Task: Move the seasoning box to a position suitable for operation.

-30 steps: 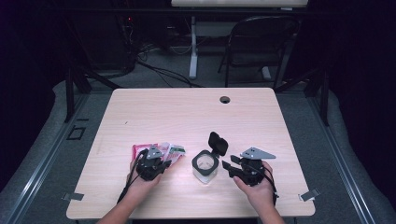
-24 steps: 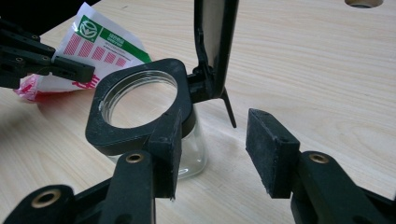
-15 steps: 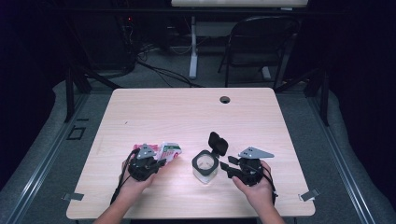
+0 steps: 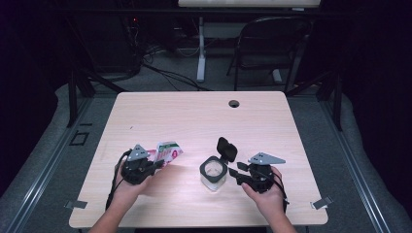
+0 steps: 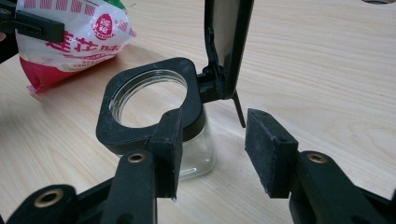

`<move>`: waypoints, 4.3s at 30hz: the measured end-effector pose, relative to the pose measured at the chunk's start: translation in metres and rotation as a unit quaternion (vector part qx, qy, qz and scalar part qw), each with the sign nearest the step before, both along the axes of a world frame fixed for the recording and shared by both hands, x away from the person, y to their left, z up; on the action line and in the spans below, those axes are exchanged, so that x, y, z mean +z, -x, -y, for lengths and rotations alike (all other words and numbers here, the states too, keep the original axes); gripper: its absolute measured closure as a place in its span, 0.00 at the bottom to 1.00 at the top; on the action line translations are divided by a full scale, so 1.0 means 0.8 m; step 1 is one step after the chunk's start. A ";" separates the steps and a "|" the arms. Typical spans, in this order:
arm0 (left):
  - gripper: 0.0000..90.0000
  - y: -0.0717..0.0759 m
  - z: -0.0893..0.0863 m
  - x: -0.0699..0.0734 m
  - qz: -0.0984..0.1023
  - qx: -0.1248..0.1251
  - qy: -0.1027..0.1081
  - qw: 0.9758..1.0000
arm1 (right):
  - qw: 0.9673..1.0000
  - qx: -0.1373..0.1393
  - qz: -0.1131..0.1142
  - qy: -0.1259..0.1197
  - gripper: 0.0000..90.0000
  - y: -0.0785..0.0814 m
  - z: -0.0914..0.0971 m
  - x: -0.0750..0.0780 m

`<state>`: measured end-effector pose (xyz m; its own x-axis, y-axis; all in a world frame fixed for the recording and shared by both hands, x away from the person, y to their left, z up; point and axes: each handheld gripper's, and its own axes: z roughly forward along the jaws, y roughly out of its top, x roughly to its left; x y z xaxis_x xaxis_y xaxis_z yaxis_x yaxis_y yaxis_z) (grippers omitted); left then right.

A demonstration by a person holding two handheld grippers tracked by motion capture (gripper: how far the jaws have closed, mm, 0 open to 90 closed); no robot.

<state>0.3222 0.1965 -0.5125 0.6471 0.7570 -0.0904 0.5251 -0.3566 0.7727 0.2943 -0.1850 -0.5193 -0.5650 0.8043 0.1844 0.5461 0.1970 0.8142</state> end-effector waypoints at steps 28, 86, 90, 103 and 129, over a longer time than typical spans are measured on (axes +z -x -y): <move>1.00 0.018 -0.042 0.028 0.018 0.039 0.024 0.999 | 0.999 0.045 0.019 0.012 0.65 0.000 -0.026 0.020; 1.00 0.016 -0.036 0.086 0.072 -0.002 0.047 0.996 | 1.000 0.017 0.011 -0.003 0.64 0.014 -0.007 0.019; 1.00 0.017 -0.020 0.086 0.072 -0.024 0.045 0.996 | 1.000 0.013 0.011 -0.006 0.64 0.015 -0.005 0.018; 1.00 0.023 0.021 0.084 0.083 -0.071 0.048 0.993 | 1.000 0.014 0.017 -0.015 0.64 0.017 -0.007 0.021; 1.00 0.055 -0.007 0.060 0.067 -0.033 0.053 0.996 | 0.994 0.100 0.033 -0.021 0.69 0.005 -0.068 0.040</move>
